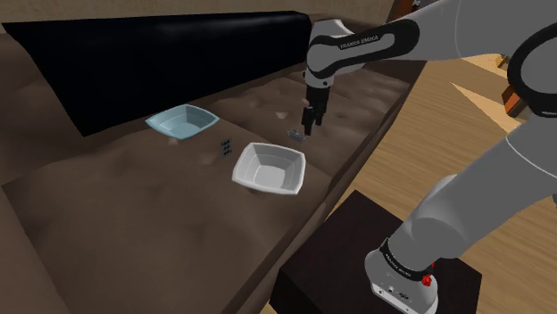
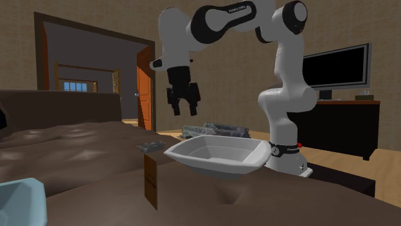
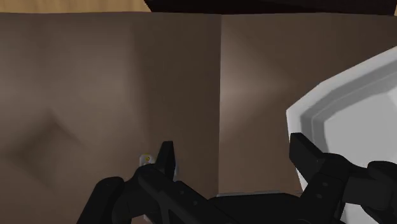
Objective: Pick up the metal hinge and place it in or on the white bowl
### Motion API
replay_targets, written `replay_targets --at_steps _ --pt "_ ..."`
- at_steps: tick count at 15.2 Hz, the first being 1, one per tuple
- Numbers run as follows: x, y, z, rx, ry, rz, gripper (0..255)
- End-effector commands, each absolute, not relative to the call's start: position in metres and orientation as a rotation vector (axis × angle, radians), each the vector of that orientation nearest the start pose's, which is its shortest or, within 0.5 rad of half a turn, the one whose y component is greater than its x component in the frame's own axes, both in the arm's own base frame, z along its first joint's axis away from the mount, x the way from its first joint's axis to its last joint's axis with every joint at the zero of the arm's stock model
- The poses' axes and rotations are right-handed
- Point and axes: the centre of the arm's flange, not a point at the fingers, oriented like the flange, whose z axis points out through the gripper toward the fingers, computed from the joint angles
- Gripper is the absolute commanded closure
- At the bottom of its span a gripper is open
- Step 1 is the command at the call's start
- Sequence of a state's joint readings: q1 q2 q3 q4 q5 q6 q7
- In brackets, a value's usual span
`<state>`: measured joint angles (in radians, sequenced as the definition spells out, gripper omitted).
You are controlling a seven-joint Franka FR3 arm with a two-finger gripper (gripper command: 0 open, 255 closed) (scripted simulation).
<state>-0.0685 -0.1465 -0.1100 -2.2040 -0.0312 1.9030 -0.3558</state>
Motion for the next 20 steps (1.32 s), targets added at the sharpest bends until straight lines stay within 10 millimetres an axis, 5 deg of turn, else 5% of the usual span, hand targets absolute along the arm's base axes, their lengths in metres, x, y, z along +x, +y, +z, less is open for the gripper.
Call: replay_targets --at_steps 1,10,20 --pt "0.492 -0.100 0.417 -3.089 -0.297 0.228 0" --pt "0.579 -0.152 0.360 -3.087 -0.291 0.189 0" --pt "0.576 -0.152 0.320 -3.087 -0.291 0.188 0"
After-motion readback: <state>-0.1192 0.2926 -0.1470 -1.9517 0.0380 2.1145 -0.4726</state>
